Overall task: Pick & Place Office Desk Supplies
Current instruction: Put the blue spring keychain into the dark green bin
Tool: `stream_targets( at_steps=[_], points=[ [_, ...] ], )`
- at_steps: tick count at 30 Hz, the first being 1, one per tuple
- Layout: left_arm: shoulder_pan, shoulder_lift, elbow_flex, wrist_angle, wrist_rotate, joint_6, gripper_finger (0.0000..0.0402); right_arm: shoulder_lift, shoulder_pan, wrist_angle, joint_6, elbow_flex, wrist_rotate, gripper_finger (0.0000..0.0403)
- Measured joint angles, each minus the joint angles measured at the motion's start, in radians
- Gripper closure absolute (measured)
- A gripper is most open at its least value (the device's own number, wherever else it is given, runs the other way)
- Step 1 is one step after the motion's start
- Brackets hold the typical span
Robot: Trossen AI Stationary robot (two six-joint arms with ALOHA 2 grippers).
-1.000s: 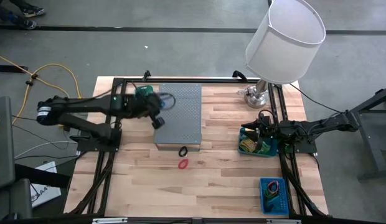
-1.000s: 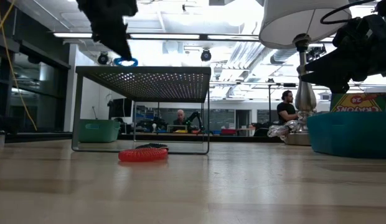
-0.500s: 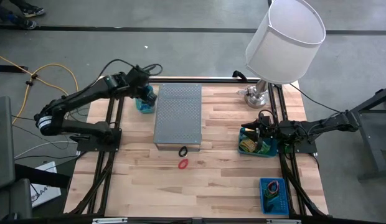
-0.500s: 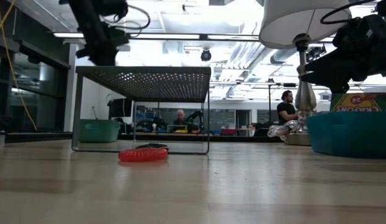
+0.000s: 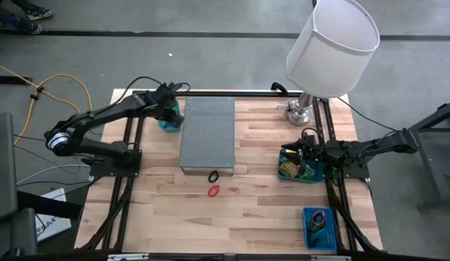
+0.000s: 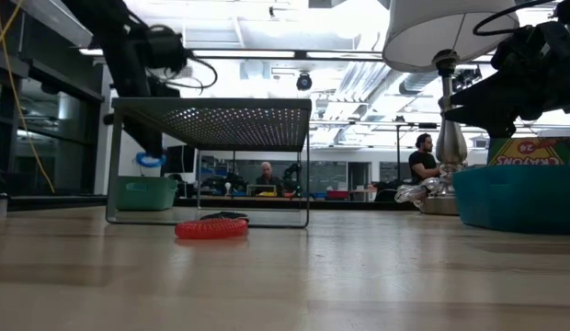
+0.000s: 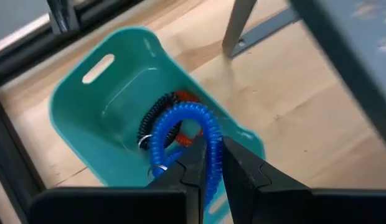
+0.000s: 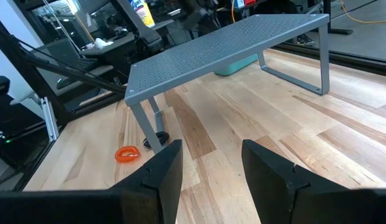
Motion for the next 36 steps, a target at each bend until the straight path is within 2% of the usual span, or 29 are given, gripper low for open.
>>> stream_targets(
  at_steps=[11,17,25,36],
  points=[
    [0.054,0.115,-0.002,0.022,0.039,0.007,0.0369,0.000,0.000,0.000,0.000,0.000,0.000,0.0250],
    [0.064,0.116,-0.002,0.020,0.049,0.156,0.0369,0.000,0.000,0.000,0.000,0.000,0.000,0.0250],
    [0.131,0.116,-0.001,0.006,0.171,0.380,0.0369,0.000,0.000,0.000,0.000,0.000,0.000,0.0250],
    [0.159,0.116,-0.002,-0.005,0.192,0.403,0.0347,0.000,0.000,0.000,0.000,0.000,0.000,0.0250]
  ],
)
